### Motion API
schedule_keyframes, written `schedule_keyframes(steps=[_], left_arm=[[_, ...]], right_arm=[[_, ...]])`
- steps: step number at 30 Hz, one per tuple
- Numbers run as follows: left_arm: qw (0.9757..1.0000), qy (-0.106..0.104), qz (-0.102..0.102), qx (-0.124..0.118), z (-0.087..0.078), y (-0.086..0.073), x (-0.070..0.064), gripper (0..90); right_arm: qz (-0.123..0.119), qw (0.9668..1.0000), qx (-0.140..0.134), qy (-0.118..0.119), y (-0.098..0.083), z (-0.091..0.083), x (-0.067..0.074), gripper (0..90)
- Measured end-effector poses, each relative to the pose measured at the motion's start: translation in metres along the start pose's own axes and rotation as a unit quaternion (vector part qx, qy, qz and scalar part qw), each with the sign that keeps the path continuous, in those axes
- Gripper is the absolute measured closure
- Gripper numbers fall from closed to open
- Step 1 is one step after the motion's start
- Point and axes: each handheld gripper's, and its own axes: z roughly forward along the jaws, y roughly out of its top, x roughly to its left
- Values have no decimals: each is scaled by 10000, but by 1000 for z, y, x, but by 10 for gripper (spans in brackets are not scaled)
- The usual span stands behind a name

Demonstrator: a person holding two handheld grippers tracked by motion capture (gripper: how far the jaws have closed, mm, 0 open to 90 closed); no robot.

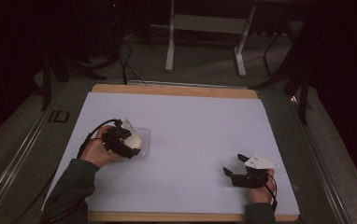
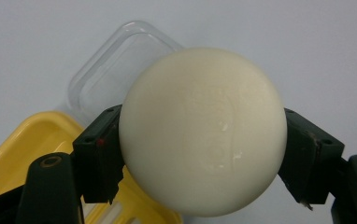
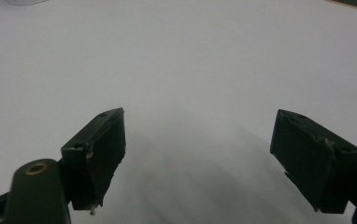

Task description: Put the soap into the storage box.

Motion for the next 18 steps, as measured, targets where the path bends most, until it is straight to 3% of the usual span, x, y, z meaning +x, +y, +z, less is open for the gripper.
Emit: schedule_keyframes(steps=[18], left_arm=[[9976,353,-565,179,-1,-6,16,258]], right_arm=[[5,10000,1,4,0,0,0,179]])
